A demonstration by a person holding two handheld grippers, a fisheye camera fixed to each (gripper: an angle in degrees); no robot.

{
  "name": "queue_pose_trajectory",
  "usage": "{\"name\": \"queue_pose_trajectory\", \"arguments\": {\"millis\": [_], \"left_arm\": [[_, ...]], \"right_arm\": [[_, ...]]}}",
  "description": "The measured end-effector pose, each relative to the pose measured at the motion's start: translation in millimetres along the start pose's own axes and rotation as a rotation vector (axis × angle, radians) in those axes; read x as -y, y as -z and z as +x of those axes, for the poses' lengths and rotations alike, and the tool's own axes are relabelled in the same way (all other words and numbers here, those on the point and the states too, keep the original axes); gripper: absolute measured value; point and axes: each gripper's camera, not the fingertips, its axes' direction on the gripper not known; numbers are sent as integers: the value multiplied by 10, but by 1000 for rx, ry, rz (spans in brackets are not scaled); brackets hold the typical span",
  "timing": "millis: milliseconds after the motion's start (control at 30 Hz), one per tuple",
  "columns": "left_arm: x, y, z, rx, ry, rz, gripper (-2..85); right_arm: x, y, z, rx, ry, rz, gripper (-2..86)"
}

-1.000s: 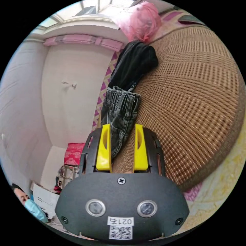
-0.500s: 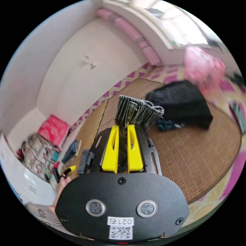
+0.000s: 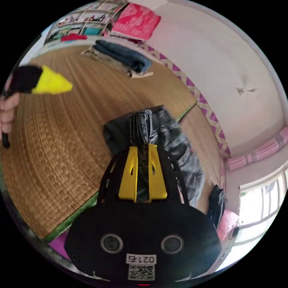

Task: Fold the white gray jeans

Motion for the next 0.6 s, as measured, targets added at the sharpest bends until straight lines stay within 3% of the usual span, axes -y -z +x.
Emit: {"name": "queue_pose_trajectory", "arguments": {"millis": [100, 300, 433, 533, 600], "left_arm": [[-61, 59, -184, -21, 30, 6, 71], [-3, -71, -382, -34, 43, 24, 71], [130, -368, -376, -5, 32, 22, 72], [236, -548, -393, 11, 18, 1, 75], [303, -625, -418, 33, 4, -15, 76]], "right_arm": [[-135, 117, 118, -32, -31, 63, 71], [-487, 557, 1080, 146, -236, 257, 46], [-467, -47, 1110, 305, -203, 163, -1], [-656, -46, 1326, 312, -206, 193, -6], [-1061, 136, 1910, 391, -281, 269, -4]]}}
